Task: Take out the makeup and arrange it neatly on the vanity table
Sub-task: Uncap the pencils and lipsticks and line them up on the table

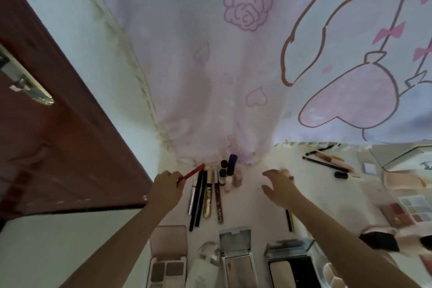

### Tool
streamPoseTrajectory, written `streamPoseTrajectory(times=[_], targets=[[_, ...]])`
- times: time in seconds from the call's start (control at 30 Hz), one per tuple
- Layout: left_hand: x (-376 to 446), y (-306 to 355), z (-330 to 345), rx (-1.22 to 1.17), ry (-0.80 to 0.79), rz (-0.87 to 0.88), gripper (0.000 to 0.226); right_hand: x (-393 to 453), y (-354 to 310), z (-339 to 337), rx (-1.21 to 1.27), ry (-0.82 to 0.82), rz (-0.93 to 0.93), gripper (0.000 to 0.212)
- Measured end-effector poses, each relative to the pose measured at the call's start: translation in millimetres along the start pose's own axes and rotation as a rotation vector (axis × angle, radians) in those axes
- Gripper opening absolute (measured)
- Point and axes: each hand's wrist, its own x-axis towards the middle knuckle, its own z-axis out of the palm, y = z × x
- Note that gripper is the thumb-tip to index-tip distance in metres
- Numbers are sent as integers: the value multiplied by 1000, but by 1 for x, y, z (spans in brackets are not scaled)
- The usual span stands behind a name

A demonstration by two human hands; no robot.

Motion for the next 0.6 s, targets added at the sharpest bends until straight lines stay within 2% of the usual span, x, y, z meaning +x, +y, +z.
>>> streamPoseTrajectory(times=[0.1, 0.27, 0.43, 0.6], targets=[[-3, -8, 20, -16, -11, -103, 28, 1, 5, 28, -134, -114, -87, 58], [-2, -5, 34, -138, 18, -190, 27, 3, 12, 46, -288, -275, -74, 68], [-3, 1, 41, -79, -129, -221, 40, 4, 13, 50, -243, -275, -72, 69], [5, 5, 40, 9, -256, -160, 32, 2, 14, 46, -227, -289, -88, 69]])
